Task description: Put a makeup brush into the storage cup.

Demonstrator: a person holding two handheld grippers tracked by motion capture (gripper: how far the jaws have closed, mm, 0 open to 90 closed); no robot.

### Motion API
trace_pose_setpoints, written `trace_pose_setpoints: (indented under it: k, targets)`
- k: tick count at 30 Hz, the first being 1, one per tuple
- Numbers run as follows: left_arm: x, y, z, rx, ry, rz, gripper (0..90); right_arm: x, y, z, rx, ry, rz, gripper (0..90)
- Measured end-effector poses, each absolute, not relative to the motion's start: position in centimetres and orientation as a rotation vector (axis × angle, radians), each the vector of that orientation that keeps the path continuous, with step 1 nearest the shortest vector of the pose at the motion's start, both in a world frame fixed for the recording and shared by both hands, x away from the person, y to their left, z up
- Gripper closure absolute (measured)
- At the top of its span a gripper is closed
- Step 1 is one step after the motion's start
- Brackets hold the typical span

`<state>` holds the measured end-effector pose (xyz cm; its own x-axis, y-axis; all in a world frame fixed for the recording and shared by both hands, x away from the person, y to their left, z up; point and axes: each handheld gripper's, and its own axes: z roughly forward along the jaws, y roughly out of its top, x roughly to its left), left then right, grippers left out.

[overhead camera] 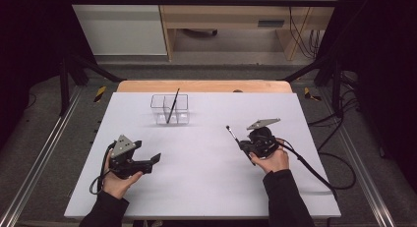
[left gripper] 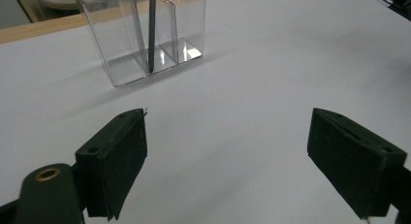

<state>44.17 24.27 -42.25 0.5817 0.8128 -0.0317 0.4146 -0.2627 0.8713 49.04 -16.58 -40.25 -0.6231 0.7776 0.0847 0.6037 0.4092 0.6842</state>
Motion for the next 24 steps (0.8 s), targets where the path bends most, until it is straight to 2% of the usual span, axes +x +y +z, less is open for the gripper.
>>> trace_pose_setpoints:
  k: [24]
  targets:
    - [43.7,23.1,-41.0,1.840,0.940,0.491,13.5,47.5,-13.8,-39.0,1.070,2.357,1.224,84.4]
